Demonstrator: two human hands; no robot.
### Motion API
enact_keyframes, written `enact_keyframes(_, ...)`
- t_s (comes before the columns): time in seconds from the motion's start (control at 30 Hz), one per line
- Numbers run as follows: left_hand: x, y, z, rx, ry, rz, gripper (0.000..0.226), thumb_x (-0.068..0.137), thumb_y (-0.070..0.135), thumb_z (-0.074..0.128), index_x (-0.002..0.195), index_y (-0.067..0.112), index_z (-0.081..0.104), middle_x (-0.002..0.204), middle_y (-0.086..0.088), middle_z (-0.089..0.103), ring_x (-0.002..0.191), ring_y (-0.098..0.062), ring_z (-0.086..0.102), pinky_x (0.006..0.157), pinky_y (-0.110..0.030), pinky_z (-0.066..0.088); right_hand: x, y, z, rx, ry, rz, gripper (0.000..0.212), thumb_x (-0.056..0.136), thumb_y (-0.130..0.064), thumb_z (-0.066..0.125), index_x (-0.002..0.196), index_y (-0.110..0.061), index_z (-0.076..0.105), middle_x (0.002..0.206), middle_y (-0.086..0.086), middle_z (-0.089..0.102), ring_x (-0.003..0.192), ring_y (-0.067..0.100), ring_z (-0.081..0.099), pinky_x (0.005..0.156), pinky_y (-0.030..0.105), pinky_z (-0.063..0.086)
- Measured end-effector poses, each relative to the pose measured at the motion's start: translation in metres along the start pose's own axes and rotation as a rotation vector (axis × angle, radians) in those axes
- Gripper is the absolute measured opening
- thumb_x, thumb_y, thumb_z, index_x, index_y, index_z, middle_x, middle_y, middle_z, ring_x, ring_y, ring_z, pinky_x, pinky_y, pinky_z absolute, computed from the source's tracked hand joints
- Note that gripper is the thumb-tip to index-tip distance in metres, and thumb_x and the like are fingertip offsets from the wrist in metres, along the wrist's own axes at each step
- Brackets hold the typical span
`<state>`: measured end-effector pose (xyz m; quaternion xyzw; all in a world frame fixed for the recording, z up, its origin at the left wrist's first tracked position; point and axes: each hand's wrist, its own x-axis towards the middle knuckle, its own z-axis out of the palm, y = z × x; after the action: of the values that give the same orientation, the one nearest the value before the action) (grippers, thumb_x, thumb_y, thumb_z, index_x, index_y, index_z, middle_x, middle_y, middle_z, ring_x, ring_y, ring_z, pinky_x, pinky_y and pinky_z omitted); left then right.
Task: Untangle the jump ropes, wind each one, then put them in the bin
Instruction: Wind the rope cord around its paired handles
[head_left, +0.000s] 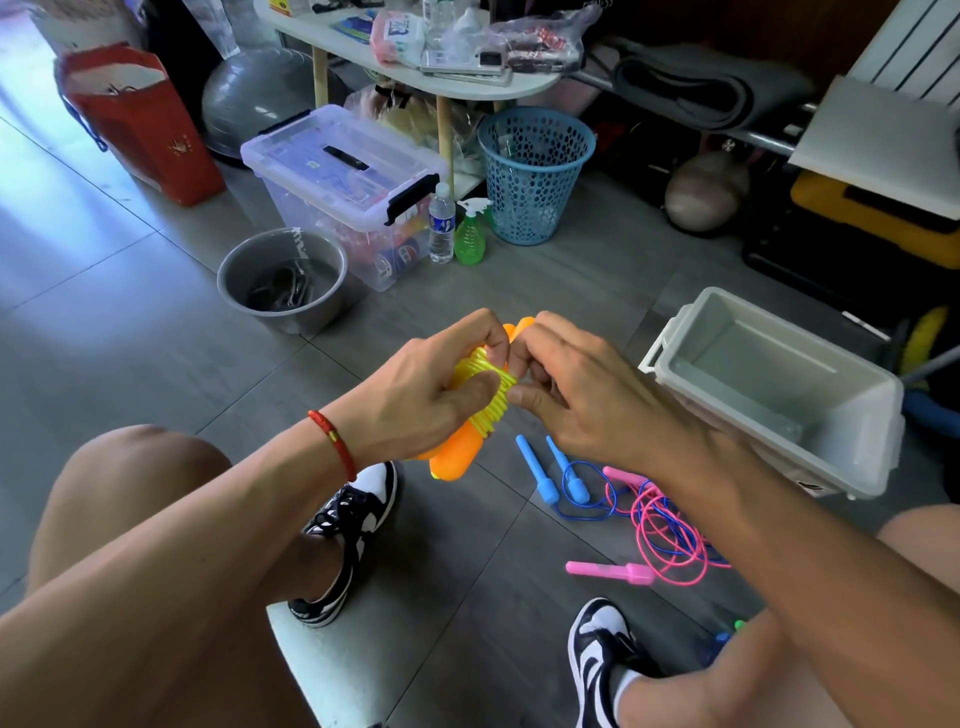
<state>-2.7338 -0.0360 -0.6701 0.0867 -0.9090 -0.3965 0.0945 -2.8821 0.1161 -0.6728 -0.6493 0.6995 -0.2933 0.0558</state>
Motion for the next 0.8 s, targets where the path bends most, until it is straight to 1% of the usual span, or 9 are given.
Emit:
enact_keyframes(0.07,0.000,-0.001,0.002,-0.030,-0.019,-0.025,0.013,0.093,0.027,0.050,0.104,0.031,0.044,0.084,-0.016,0.060,0.070,-0.034,0.057,0.064,-0.051,0.051,-0.001,-0.001,0.001,0.005,0.002,-0.007,0.016,0.095,-0.029,0.062,0.095,-0.016,0.052,0.092,-0.012,0.037,0.071,0.015,0.043,0.066,0.044,0.047)
enact_keyframes(0.2,0.000,-0.004,0.007,-0.116,-0.070,-0.093,0.019,0.093,0.029,0.048,0.111,0.026,0.041,0.091,-0.023,0.063,0.072,-0.042,0.066,0.064,-0.056,0.055,-0.001,0.000,0.003,0.011,-0.016,0.003,0.013,0.094,-0.021,0.063,0.094,-0.020,0.049,0.093,-0.011,0.037,0.072,0.019,0.047,0.068,0.048,0.048)
enact_keyframes(0.33,0.001,-0.002,0.008,-0.199,-0.077,-0.119,0.023,0.092,0.027,0.050,0.113,0.024,0.041,0.092,-0.025,0.062,0.076,-0.045,0.067,0.065,-0.060,0.056,-0.002,0.000,0.000,-0.005,-0.039,0.019,0.012,0.096,-0.022,0.059,0.098,-0.014,0.052,0.095,-0.008,0.042,0.074,0.025,0.053,0.069,0.049,0.049)
enact_keyframes(0.5,0.002,0.006,0.008,-0.260,-0.055,-0.146,0.032,0.085,0.024,0.055,0.114,0.021,0.042,0.096,-0.025,0.061,0.078,-0.046,0.067,0.067,-0.062,0.055,-0.002,-0.003,-0.003,-0.053,-0.047,0.025,0.014,0.100,-0.028,0.051,0.101,-0.014,0.049,0.098,-0.005,0.043,0.074,0.030,0.055,0.069,0.050,0.048)
enact_keyframes(0.57,0.002,0.006,0.010,-0.264,-0.043,-0.155,0.035,0.083,0.026,0.056,0.114,0.020,0.041,0.095,-0.025,0.062,0.077,-0.046,0.067,0.066,-0.061,0.056,-0.004,-0.004,-0.002,-0.107,-0.061,0.022,0.014,0.102,-0.030,0.049,0.101,-0.016,0.047,0.098,-0.004,0.043,0.071,0.032,0.055,0.067,0.048,0.048)
enact_keyframes(0.67,0.001,0.008,0.013,-0.258,-0.008,-0.163,0.035,0.081,0.032,0.056,0.112,0.022,0.041,0.090,-0.026,0.063,0.074,-0.046,0.067,0.064,-0.060,0.056,-0.003,-0.005,-0.006,-0.211,-0.085,0.007,0.020,0.101,-0.035,0.044,0.103,-0.015,0.048,0.098,-0.001,0.045,0.066,0.031,0.055,0.061,0.040,0.043)
enact_keyframes(0.73,0.001,0.008,0.013,-0.240,0.001,-0.154,0.032,0.082,0.030,0.056,0.110,0.023,0.042,0.088,-0.027,0.063,0.073,-0.045,0.066,0.063,-0.059,0.055,0.000,-0.004,-0.010,-0.250,-0.098,-0.042,0.022,0.101,-0.034,0.044,0.102,-0.013,0.050,0.095,-0.001,0.047,0.064,0.028,0.055,0.059,0.035,0.040)
enact_keyframes(0.8,0.001,0.009,0.013,-0.213,0.011,-0.134,0.025,0.084,0.026,0.057,0.105,0.023,0.043,0.086,-0.025,0.063,0.073,-0.043,0.065,0.062,-0.057,0.054,0.001,-0.002,-0.014,-0.280,-0.112,-0.096,0.023,0.101,-0.034,0.044,0.099,-0.013,0.052,0.090,-0.002,0.046,0.059,0.026,0.051,0.057,0.034,0.039)
